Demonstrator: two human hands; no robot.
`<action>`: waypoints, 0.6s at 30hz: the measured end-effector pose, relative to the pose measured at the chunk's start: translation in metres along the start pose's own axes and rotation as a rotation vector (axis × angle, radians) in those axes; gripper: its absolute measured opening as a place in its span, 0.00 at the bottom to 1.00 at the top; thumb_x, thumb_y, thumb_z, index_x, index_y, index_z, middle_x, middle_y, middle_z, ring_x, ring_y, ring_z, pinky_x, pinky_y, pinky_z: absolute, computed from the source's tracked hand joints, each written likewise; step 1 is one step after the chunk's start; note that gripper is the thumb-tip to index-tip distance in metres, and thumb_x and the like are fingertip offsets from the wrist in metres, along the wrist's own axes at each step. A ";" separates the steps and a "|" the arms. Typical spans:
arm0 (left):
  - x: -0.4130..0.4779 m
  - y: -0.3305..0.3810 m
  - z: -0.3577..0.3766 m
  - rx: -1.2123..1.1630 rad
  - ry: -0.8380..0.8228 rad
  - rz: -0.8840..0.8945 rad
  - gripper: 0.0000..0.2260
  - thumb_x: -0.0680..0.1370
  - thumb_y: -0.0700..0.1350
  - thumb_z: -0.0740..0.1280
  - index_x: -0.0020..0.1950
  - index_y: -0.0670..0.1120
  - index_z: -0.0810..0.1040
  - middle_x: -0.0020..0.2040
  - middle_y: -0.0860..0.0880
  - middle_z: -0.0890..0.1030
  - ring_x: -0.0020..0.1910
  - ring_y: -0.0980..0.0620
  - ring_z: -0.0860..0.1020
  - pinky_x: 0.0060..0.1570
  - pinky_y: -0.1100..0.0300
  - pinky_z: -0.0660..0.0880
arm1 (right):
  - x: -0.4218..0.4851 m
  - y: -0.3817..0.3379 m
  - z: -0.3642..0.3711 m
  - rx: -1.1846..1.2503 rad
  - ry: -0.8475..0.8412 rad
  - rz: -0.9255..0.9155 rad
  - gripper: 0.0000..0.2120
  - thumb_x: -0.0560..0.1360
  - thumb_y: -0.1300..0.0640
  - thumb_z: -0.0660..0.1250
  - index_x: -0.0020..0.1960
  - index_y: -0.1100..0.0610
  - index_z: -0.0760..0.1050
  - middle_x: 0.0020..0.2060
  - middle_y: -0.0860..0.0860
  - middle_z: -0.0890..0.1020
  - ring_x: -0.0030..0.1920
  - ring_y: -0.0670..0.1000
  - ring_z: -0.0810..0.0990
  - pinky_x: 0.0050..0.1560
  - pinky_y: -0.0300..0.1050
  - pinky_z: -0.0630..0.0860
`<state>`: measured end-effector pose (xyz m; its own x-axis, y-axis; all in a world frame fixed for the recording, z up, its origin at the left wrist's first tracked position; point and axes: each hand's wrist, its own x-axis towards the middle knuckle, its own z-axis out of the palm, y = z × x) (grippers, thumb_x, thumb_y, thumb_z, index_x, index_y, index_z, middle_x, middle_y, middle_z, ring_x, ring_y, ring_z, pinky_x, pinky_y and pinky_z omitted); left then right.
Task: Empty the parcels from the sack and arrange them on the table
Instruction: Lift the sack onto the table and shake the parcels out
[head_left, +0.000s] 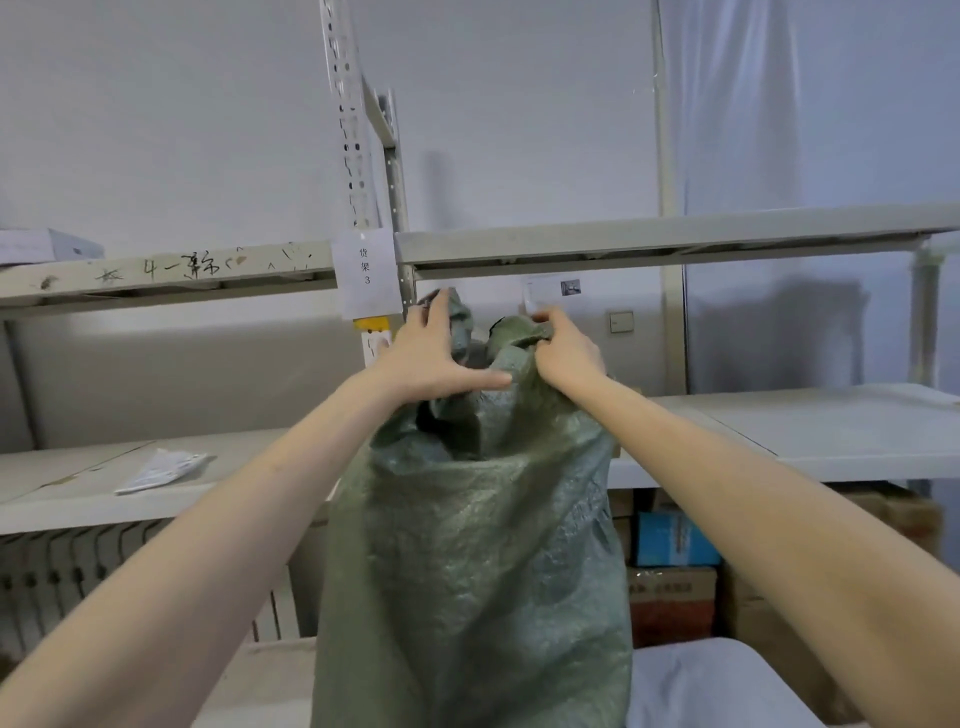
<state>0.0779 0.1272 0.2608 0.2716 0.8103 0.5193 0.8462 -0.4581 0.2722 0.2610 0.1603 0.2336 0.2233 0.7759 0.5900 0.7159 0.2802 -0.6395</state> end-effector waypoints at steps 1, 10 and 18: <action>-0.001 -0.002 0.001 0.115 -0.030 0.007 0.62 0.61 0.70 0.73 0.78 0.50 0.35 0.79 0.43 0.49 0.77 0.41 0.53 0.73 0.39 0.54 | 0.000 -0.002 -0.002 -0.001 -0.021 -0.002 0.20 0.79 0.60 0.55 0.67 0.45 0.68 0.56 0.52 0.80 0.51 0.57 0.78 0.46 0.49 0.75; 0.002 -0.010 0.038 0.192 0.011 -0.201 0.22 0.71 0.57 0.71 0.63 0.51 0.77 0.67 0.45 0.71 0.68 0.42 0.67 0.69 0.32 0.49 | -0.015 -0.022 -0.003 0.032 -0.330 -0.166 0.13 0.76 0.60 0.56 0.47 0.47 0.78 0.42 0.48 0.81 0.45 0.52 0.78 0.52 0.47 0.74; -0.011 -0.010 0.032 -0.303 -0.099 -0.225 0.11 0.79 0.38 0.59 0.56 0.43 0.80 0.50 0.44 0.80 0.51 0.46 0.77 0.52 0.57 0.72 | -0.044 0.008 -0.002 -0.605 -0.388 -0.579 0.60 0.63 0.28 0.68 0.78 0.49 0.34 0.77 0.55 0.52 0.76 0.57 0.55 0.71 0.66 0.57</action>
<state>0.0809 0.1345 0.2261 0.1503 0.9272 0.3430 0.7198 -0.3405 0.6049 0.2577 0.1275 0.2038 -0.4368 0.7726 0.4608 0.8948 0.4256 0.1347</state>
